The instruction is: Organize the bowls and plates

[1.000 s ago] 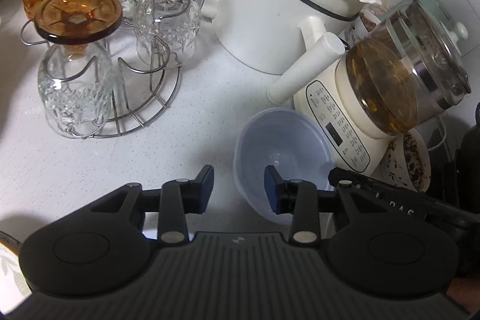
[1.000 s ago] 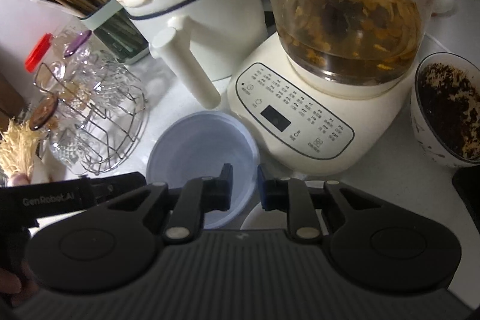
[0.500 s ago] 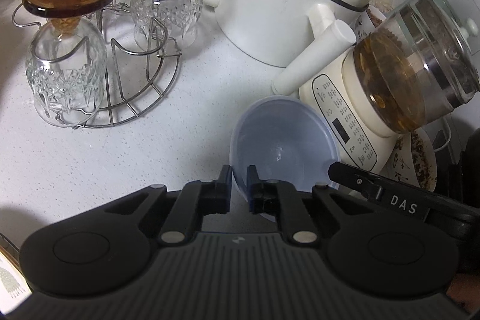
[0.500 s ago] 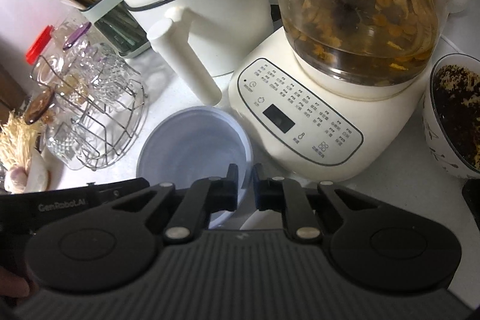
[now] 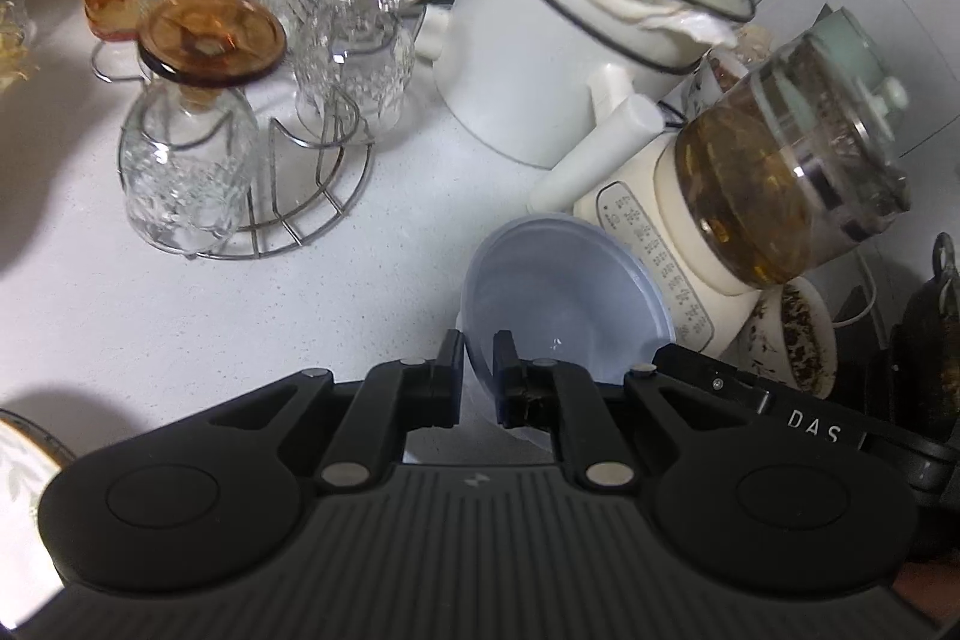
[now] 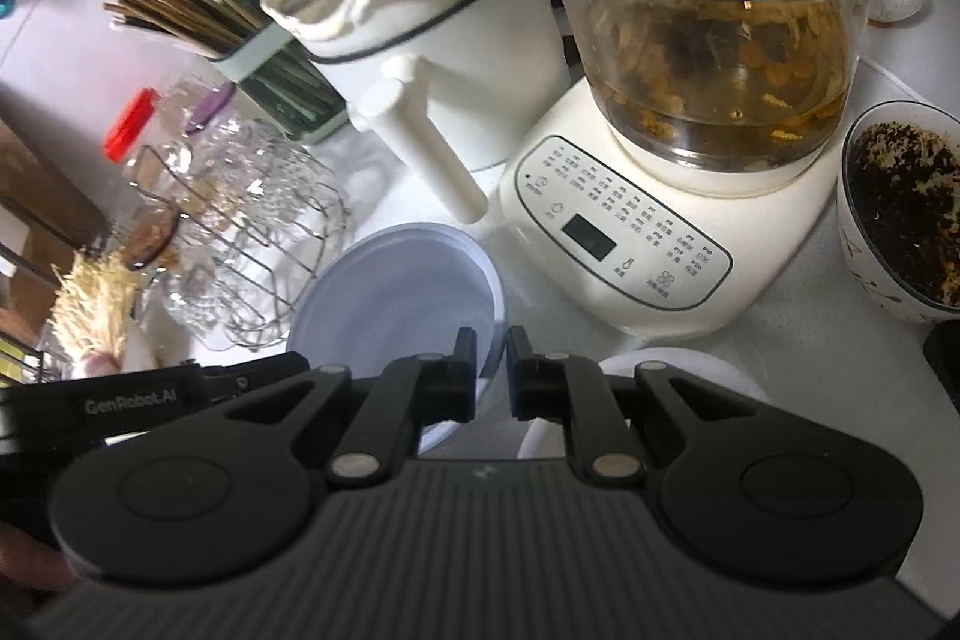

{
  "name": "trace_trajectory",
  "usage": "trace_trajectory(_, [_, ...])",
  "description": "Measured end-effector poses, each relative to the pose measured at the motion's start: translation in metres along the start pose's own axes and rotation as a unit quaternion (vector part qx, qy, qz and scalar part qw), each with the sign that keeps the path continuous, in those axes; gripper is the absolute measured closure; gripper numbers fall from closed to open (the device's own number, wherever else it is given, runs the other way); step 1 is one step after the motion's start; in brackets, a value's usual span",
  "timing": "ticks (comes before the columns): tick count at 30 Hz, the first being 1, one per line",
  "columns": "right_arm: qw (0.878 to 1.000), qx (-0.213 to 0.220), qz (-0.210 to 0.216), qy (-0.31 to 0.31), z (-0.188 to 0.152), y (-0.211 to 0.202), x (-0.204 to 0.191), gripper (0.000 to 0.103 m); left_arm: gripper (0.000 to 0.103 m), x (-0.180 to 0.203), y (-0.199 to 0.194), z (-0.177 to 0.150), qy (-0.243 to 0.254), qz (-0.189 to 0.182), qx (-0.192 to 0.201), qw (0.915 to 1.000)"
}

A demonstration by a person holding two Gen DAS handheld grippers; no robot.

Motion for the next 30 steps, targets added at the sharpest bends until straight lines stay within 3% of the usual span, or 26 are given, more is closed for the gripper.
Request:
trace_trajectory(16, [0.998,0.054,0.030,-0.030,-0.003,-0.045,-0.052,0.090,0.091,-0.021,-0.079,-0.002,-0.014,-0.026,0.052,0.9982])
trace_trajectory(30, [0.996,0.073,0.038,-0.016,-0.032,-0.048,-0.086,0.090,0.091,-0.060,-0.101,-0.014,0.000,-0.041,0.067,0.9969])
Point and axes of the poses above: each gripper's, at about its wrist camera, not at the fingertips, and y roughly the way its jaws point, x to its right, z to its top, the point moved 5 cm from there along y, roughly the way its jaws point, and after that the axes turned 13 degrees about z, right-handed, at the moved point
